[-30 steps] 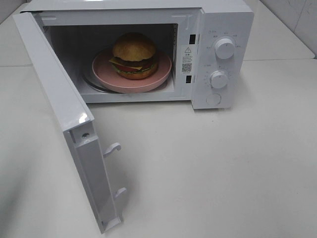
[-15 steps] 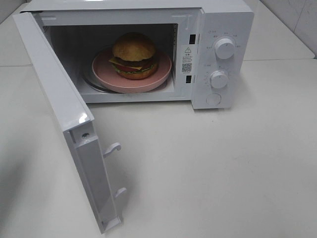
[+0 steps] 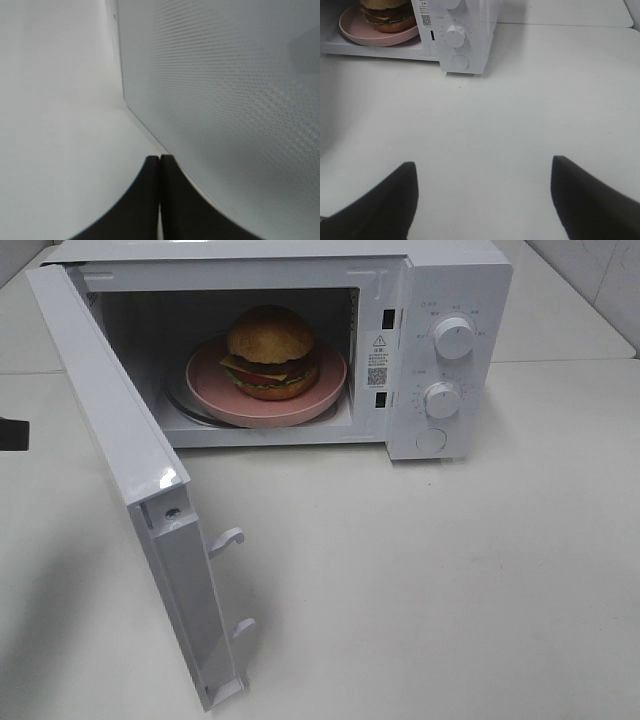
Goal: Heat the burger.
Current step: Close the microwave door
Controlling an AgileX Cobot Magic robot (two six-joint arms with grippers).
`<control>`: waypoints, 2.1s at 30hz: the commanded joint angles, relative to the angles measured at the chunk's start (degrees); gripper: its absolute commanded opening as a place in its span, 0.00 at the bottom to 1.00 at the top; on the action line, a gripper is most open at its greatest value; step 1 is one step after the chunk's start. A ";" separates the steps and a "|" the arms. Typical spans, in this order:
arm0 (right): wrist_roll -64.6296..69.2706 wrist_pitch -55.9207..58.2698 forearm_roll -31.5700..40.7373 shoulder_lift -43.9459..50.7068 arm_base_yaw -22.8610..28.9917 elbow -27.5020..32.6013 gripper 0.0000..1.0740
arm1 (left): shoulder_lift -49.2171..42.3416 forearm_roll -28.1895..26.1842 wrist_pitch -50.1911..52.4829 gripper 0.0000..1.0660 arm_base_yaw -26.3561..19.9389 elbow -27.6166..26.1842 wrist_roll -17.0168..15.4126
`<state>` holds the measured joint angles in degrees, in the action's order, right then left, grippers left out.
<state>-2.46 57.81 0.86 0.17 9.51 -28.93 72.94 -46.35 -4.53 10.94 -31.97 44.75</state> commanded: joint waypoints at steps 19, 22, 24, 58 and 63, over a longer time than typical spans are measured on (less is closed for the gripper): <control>-0.40 -0.74 0.17 1.49 -0.17 0.00 0.65 | 14.55 -0.69 6.02 0.00 11.52 -11.34 0.06; -0.40 -0.74 0.17 1.49 -0.17 0.00 0.65 | 17.42 -0.69 6.36 0.00 13.35 -14.32 0.06; -0.40 -0.74 0.17 1.49 -0.17 0.00 0.65 | 18.22 -0.69 6.36 0.00 13.75 -15.18 0.06; -0.40 -0.74 0.17 1.49 -0.17 0.00 0.65 | 41.14 0.46 7.10 0.00 23.03 -47.21 0.17; -0.34 -0.74 0.17 1.49 -0.17 0.00 0.65 | 44.52 0.80 6.88 0.00 24.01 -52.43 0.23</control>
<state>-2.46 57.81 0.86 0.17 9.51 -28.93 115.91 -48.30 -7.28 36.15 -80.16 41.31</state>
